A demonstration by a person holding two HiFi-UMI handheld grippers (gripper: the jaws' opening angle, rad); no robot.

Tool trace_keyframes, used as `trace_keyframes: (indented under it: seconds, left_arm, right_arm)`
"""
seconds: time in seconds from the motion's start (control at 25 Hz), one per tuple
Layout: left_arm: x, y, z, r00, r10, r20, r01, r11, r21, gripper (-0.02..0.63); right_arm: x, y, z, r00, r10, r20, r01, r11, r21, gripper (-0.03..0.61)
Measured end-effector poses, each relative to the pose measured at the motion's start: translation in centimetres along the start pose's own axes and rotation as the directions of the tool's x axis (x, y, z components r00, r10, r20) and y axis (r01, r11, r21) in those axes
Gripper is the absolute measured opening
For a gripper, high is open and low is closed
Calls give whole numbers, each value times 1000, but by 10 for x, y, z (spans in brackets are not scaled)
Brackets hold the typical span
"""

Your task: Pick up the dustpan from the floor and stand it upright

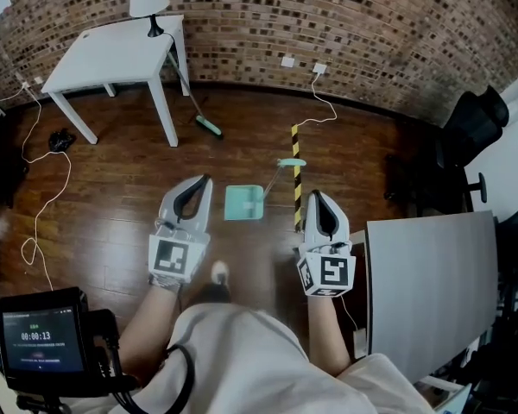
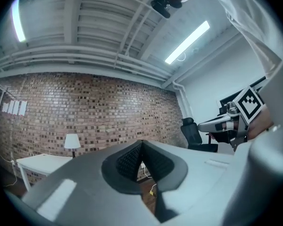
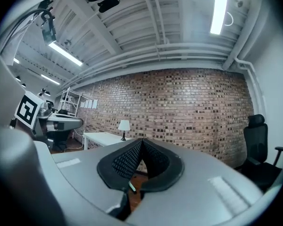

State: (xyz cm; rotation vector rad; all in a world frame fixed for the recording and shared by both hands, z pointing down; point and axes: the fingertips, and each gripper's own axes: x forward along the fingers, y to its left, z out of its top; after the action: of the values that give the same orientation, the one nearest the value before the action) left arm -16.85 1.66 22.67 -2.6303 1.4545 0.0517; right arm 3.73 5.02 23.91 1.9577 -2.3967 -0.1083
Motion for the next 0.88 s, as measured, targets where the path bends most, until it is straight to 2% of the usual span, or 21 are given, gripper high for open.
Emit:
trace_keyframes:
  seconds: [0.24, 0.36, 0.64, 0.88]
  left_arm:
    - [-62, -51, 67, 992, 19, 126, -26, 998, 53, 0]
    - [-101, -85, 93, 986, 33, 160, -44, 997, 63, 0]
    - [-194, -157, 100, 992, 19, 126, -26, 998, 55, 0]
    - [-226, -164, 98, 994, -8, 105, 4, 999, 35, 0]
  right_arm:
    - [-81, 6, 50, 989, 45, 141, -43, 999, -18, 14]
    - [-130, 15, 72, 981, 86, 175, -81, 996, -37, 14]
    - [-237, 34, 76, 984, 96, 153, -93, 995, -26, 14]
    - [-270, 46, 73, 989, 54, 140, -54, 999, -7, 14]
